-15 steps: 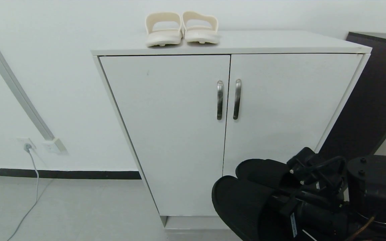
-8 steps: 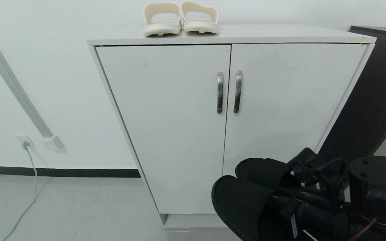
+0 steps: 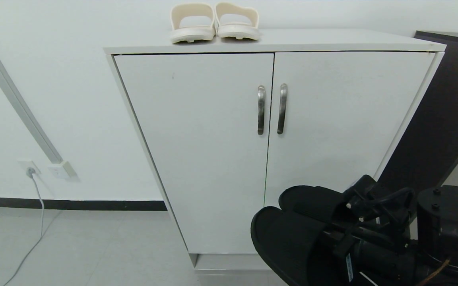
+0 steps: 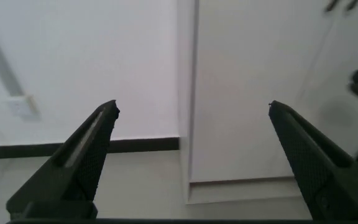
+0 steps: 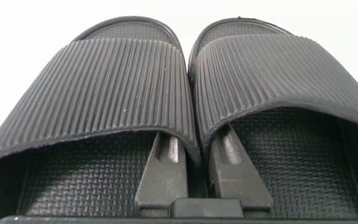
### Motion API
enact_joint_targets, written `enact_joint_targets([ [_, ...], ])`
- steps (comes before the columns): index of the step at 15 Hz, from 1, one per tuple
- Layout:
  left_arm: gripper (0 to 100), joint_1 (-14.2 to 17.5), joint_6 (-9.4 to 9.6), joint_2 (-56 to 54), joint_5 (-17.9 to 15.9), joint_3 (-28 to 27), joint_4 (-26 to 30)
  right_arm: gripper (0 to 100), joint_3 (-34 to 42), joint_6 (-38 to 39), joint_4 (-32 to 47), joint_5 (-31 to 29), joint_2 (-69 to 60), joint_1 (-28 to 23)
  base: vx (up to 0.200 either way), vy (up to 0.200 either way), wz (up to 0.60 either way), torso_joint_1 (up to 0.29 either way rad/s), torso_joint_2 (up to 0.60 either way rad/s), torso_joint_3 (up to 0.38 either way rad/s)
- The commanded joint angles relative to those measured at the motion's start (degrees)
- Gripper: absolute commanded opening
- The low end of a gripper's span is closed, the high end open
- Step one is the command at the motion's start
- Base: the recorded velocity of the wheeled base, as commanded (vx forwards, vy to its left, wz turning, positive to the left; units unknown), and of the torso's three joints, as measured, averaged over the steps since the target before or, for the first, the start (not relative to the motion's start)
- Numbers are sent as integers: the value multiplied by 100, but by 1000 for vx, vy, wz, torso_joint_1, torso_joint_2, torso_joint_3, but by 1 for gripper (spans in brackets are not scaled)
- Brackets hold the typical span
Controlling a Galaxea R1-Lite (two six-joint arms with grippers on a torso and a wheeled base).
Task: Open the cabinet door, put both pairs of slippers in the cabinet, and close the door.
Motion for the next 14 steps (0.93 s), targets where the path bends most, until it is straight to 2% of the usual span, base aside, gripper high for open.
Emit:
enact_joint_targets([
  [1, 100, -73, -237, 1738, -821, -859, -138, 0, 0, 1, -5, 1, 3, 9, 0, 0, 0, 0, 0, 0],
  [2, 100, -64, -237, 2186, -1120, -903, -437, 0, 9, 1, -5, 1, 3, 9, 0, 0, 0, 0, 0, 0],
  [4, 100, -73, -229, 3074, -1568, -903, -1395, 0, 9, 1, 4, 1, 12, 9, 0, 0, 0, 0, 0, 0],
  [6, 100, -126, -229, 3742, -1700, -911, -2116, 0, 0, 1, 4, 1, 3, 18, 0, 0, 0, 0, 0, 0],
  [7, 100, -284, -237, 4225, -1700, -911, -2670, 0, 0, 1, -5, 1, 3, 18, 0, 0, 0, 0, 0, 0],
  [8, 100, -380, -237, 4410, -1709, -911, -2925, 0, 9, 1, -5, 1, 3, 18, 0, 0, 0, 0, 0, 0],
  [9, 100, -723, -255, 4700, -1709, -955, -3355, 0, 9, 1, -5, 1, 3, 27, 0, 0, 0, 0, 0, 0],
  [10, 100, -1048, -281, 4902, -1709, -1061, -3549, 0, 9, 1, -5, 1, -15, 44, 0, 0, 0, 0, 0, 0],
  [13, 100, -2068, -607, 5377, -1665, -1650, -3610, 0, 18, 10, -5, 1, 3, 62, 0, 0, 0, 0, 0, 0],
  [14, 100, -2068, -607, 5377, -1665, -1650, -3610, 0, 18, 10, -5, 1, 3, 62, 0, 0, 0, 0, 0, 0],
])
